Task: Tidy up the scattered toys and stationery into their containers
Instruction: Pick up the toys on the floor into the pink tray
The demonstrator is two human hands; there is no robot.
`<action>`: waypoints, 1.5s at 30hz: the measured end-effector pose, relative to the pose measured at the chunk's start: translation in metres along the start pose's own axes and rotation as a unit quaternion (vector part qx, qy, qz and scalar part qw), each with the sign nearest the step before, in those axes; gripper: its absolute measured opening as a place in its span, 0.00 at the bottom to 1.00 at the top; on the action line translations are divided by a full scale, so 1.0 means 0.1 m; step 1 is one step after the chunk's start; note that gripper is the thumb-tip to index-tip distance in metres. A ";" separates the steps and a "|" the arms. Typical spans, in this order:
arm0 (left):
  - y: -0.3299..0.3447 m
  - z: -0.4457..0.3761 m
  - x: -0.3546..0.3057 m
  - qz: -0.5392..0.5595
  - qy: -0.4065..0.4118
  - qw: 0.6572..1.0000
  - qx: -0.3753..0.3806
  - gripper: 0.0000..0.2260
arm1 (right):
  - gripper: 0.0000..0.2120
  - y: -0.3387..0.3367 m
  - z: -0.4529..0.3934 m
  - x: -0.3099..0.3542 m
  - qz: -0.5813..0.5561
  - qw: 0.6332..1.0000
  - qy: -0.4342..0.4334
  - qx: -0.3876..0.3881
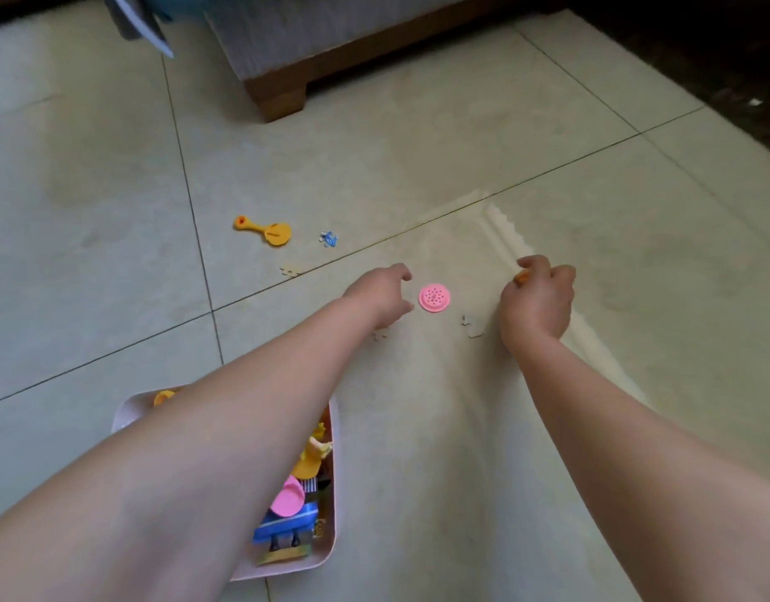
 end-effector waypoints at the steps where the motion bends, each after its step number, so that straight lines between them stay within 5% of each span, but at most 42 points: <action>1: 0.04 -0.06 -0.09 0.006 0.010 1.000 -0.009 0.23 | 0.18 -0.08 -0.06 -0.02 0.019 0.999 -0.007 -0.029; 6: 0.22 -0.25 -0.35 -0.019 0.023 0.999 -0.023 0.23 | 0.18 0.01 -0.27 -0.11 0.076 0.996 -0.035 0.016; 11: 0.25 -0.26 -0.40 -0.036 0.011 0.998 -0.054 0.13 | 0.14 0.18 -0.22 -0.15 -0.010 0.995 -0.025 0.094; 21: 0.13 -0.07 -0.27 0.061 -0.007 0.998 -0.012 0.15 | 0.08 0.42 0.14 0.28 -0.096 0.975 -0.045 0.195; 31: -0.73 0.74 0.79 0.167 -0.064 0.982 -0.053 0.09 | 0.11 1.02 1.41 1.37 -0.208 0.810 -0.083 0.542; 39: -0.65 1.57 1.79 0.156 -0.091 0.984 0.004 0.08 | 0.11 1.28 2.17 1.57 0.021 0.777 -0.203 0.595; 45: -0.56 1.69 1.83 0.092 -0.082 0.992 0.026 0.13 | 0.05 1.25 2.11 1.57 0.026 0.823 -0.223 0.522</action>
Point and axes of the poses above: each hand's wrist, its own z-axis away from the middle knuckle, its own y-axis out of the palm, x = y × z, the point moved 10 cm from there along -z, towards the middle knuckle, and after that the axes turned 3 degrees about y, right-handed, at the moved point
